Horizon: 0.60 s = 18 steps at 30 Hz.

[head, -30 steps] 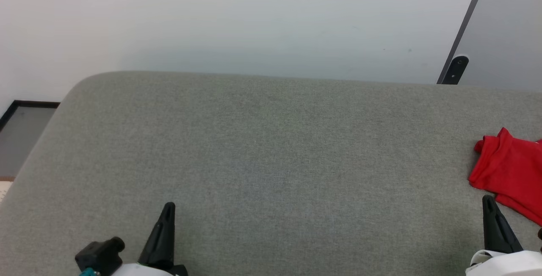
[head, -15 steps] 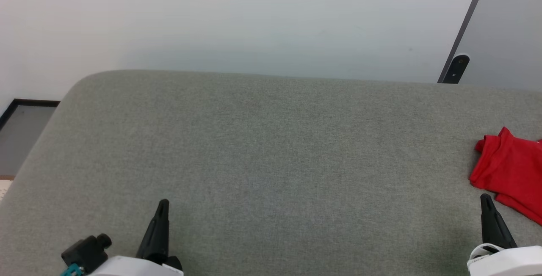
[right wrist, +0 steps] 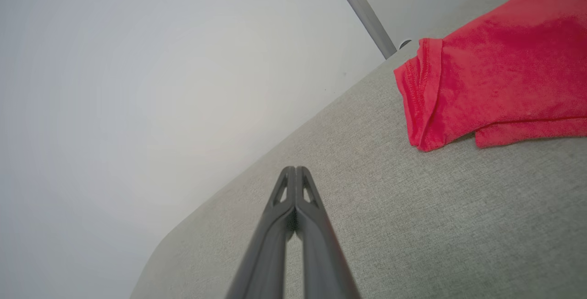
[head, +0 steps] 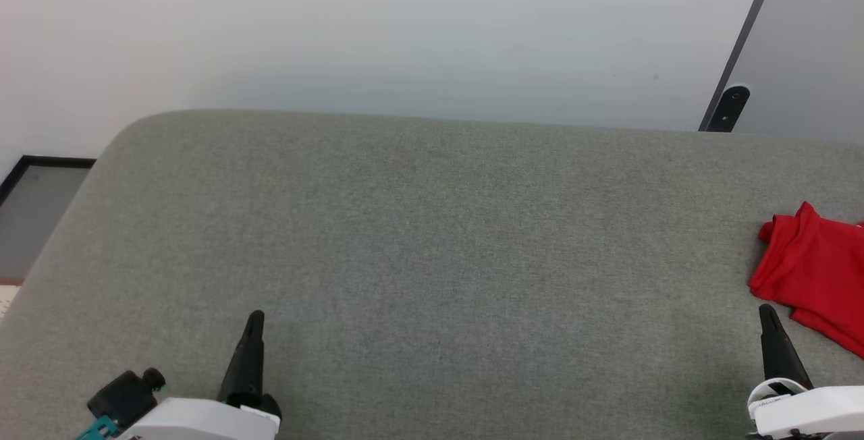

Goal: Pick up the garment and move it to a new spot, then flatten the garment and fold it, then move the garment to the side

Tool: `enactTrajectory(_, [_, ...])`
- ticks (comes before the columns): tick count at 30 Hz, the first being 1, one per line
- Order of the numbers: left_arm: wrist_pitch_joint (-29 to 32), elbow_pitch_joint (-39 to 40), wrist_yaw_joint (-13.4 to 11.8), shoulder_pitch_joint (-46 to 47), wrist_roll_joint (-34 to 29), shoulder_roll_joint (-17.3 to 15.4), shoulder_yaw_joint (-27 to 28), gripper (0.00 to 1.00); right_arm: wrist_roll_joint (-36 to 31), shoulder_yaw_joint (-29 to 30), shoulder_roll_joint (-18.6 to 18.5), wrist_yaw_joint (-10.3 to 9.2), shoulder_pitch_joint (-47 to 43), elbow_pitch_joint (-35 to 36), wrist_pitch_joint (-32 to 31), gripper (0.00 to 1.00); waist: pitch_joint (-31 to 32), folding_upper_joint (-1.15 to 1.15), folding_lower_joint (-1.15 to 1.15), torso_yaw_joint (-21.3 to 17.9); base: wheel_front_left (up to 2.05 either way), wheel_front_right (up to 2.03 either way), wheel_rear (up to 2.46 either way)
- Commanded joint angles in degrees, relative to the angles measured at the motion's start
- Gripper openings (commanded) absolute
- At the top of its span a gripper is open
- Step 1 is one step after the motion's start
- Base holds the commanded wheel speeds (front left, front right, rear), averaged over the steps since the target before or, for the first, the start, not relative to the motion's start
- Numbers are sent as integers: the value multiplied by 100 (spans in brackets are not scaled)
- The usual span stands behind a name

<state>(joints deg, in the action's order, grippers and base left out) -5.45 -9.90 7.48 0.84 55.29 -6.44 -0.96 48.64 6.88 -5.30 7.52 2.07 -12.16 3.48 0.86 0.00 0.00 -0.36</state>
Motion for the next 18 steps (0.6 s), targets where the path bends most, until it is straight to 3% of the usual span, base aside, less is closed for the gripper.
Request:
enactTrajectory(1, [30, 41, 1, 109, 143, -10, 41, 0, 154, -2, -12, -2, 148, 45, -26, 0, -1, 0, 0, 0, 0, 0, 0])
enactTrajectory(18, [309, -80, 1, 241, 1219, 44, 176, 0, 1360, -11, 63, -3, 244, -19, -309, 0, -24, 0, 0, 9, 0, 0, 0])
